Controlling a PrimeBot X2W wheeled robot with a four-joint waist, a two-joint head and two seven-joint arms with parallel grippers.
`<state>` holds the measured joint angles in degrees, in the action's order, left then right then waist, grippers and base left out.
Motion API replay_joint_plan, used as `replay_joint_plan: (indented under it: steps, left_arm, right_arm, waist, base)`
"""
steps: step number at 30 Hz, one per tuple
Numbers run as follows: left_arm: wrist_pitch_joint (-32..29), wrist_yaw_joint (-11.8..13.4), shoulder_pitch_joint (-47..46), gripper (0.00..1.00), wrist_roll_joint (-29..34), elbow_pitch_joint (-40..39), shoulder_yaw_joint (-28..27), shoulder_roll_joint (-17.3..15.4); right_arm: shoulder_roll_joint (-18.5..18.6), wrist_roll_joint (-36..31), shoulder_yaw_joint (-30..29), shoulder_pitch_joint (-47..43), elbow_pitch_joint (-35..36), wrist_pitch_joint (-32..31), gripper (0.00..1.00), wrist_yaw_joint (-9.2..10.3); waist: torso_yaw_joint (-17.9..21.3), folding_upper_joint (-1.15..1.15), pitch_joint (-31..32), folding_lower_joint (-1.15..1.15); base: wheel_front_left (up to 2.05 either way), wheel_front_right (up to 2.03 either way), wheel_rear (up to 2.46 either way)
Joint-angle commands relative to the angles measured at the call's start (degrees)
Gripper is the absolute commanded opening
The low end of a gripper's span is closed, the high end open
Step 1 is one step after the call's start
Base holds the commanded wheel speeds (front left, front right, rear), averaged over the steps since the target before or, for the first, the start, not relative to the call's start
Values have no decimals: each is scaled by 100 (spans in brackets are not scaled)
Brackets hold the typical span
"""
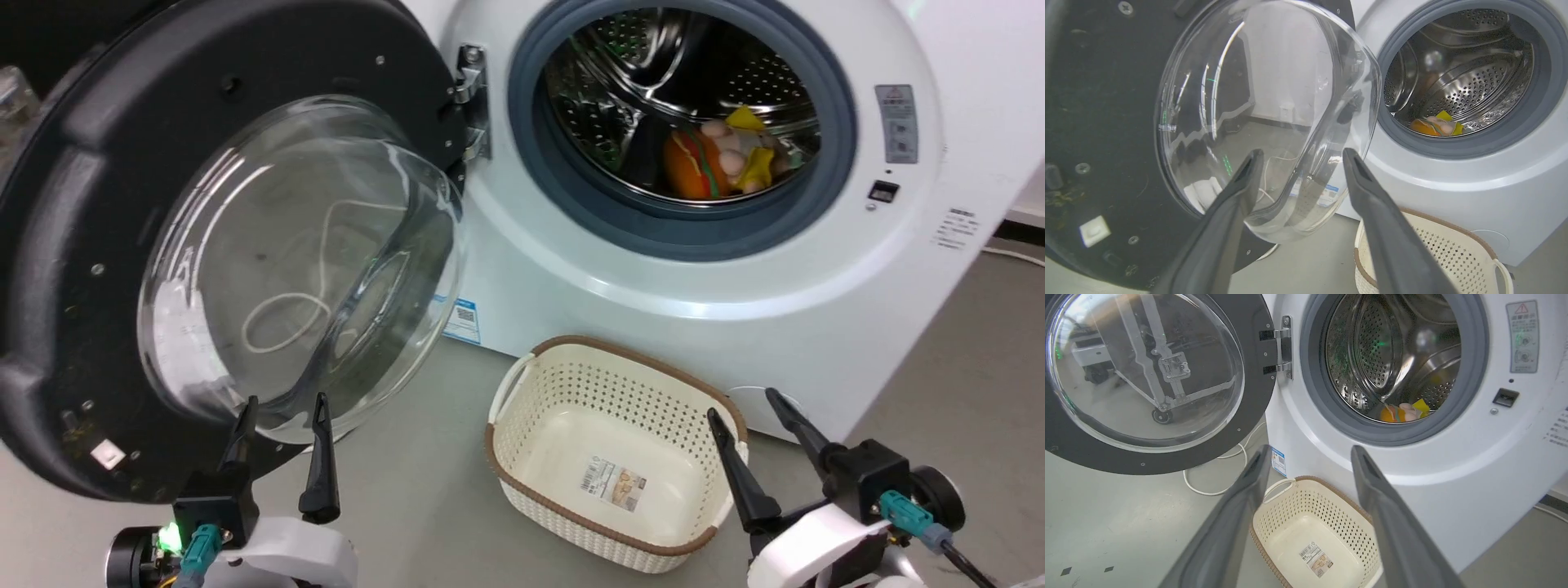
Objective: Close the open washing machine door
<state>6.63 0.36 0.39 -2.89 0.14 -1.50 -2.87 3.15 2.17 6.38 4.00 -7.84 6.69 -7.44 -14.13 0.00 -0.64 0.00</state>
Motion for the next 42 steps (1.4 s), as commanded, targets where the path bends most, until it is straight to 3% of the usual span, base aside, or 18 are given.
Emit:
replay_joint_plan:
  steps: [1, 26, 27, 28, 29, 37, 42]
  left_arm:
    - [57, 31, 93, 100, -36, -34, -26, -1]
    - [356, 86, 172, 100, -147, -65, -87, -1]
    - [368, 84, 172, 87, -156, -65, -84, -1]
    - [380, 82, 173, 29, -164, -66, -82, -1]
    - [392, 80, 174, 0, -170, -70, -81, -1]
    - [487, -22, 62, 0, -498, -417, -348, -1]
    - [547, -337, -298, 0, -330, -1026, -741, -63]
  right_arm:
    - [-13, 64, 42, 86, -57, 52, 100, -2]
    - [-8, 213, 328, 214, -442, 351, 100, -3]
    - [-6, 216, 337, 220, -457, 363, 100, -3]
    - [-3, 218, 347, 225, -472, 375, 100, -3]
    - [-1, 219, 355, 229, -485, 387, 100, -3]
    - [5, 226, 322, 191, -536, 482, 100, -3]
    - [4, 212, 231, 98, -534, 542, 100, -4]
  waist:
    - [-38, 0, -4, 0]
    - [-645, 0, -35, 0]
    - [-670, 0, -38, 0]
    - [-696, 0, -41, 0]
    - [-722, 0, -45, 0]
    - [-943, 0, -88, 0]
    - [-1089, 0, -179, 0]
  base:
    - [-7, -7, -7]
    - [-1, -1, -1]
    - [0, 0, 0]
    - [0, 0, 0]
    - [0, 0, 0]
    - [0, 0, 0]
    - [0, 0, 0]
